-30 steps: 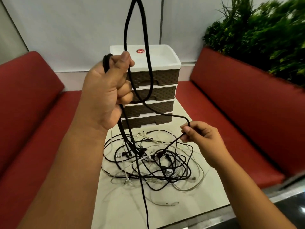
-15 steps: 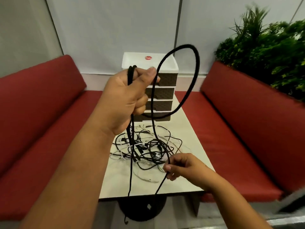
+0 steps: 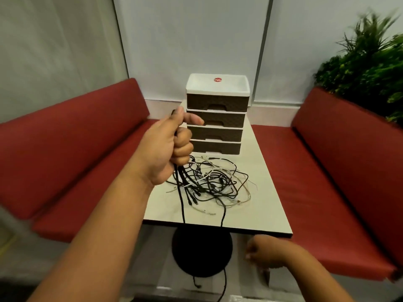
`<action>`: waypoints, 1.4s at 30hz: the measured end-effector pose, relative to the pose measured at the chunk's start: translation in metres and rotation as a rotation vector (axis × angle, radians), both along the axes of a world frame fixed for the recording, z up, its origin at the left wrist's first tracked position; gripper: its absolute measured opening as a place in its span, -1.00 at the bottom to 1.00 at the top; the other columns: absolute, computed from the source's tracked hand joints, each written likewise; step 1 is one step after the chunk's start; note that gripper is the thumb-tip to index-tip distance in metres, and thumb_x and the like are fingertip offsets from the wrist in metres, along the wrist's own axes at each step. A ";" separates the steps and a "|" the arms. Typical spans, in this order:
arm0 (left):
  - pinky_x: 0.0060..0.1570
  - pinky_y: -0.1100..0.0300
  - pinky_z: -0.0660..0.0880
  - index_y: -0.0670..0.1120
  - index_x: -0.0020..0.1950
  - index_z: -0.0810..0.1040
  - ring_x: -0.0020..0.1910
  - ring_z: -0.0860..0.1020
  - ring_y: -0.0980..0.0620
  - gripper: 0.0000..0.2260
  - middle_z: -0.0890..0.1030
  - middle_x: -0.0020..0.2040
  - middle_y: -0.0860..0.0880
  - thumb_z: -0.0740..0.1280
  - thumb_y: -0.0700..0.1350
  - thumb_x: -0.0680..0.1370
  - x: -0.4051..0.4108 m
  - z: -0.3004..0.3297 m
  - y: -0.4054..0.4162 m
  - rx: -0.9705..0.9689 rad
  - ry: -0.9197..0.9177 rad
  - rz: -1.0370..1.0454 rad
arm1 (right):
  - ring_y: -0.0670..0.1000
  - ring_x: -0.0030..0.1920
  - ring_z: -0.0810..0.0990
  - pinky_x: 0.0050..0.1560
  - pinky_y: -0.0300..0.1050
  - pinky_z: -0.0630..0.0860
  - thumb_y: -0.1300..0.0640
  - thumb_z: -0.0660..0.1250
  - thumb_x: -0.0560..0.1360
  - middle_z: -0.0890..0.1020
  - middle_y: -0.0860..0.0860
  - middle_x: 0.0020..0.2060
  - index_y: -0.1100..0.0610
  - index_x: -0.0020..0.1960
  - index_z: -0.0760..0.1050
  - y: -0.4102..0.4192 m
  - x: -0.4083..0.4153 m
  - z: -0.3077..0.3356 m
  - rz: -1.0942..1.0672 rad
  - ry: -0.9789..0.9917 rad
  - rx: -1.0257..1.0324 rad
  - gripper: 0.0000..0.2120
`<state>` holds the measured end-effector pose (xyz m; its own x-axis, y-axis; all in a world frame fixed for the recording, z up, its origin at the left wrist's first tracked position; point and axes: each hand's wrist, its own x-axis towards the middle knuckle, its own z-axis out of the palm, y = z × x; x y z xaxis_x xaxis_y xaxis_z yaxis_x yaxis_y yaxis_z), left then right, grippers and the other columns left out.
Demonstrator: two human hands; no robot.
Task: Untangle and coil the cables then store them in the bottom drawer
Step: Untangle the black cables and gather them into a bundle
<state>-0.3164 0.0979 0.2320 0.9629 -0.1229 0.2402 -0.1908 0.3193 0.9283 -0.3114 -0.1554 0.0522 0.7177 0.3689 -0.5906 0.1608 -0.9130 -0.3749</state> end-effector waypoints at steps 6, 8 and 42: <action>-0.54 0.37 0.04 -0.08 -0.11 0.48 -0.57 0.06 0.16 -0.66 0.14 -0.51 0.09 0.11 0.15 0.61 -0.027 -0.047 -0.016 0.091 0.115 -0.081 | -0.04 -0.42 0.51 -0.38 -0.24 0.43 0.11 0.19 0.64 0.59 0.07 -0.35 0.19 -0.13 0.58 0.012 0.007 0.028 -0.468 -0.140 0.633 -0.72; -0.53 0.38 0.05 -0.08 -0.14 0.43 -0.57 0.07 0.16 -0.66 0.15 -0.52 0.08 0.11 0.16 0.59 -0.036 -0.060 -0.023 0.104 0.144 -0.131 | 0.00 -0.34 0.53 -0.30 -0.19 0.44 -0.08 0.14 0.64 0.60 0.11 -0.29 0.22 -0.09 0.60 0.033 0.008 0.041 -0.581 0.072 0.906 -0.57; -0.57 0.35 0.39 -0.27 -0.13 0.40 -0.68 0.34 0.08 -0.70 0.41 -0.40 -0.07 0.04 -0.12 0.68 0.019 -0.128 -0.020 -0.770 0.918 0.157 | -0.12 -0.54 0.14 -0.55 -0.33 0.09 0.04 0.09 0.67 0.32 -0.01 -0.42 0.15 0.03 0.45 0.067 -0.062 0.046 -0.365 0.319 1.090 -0.76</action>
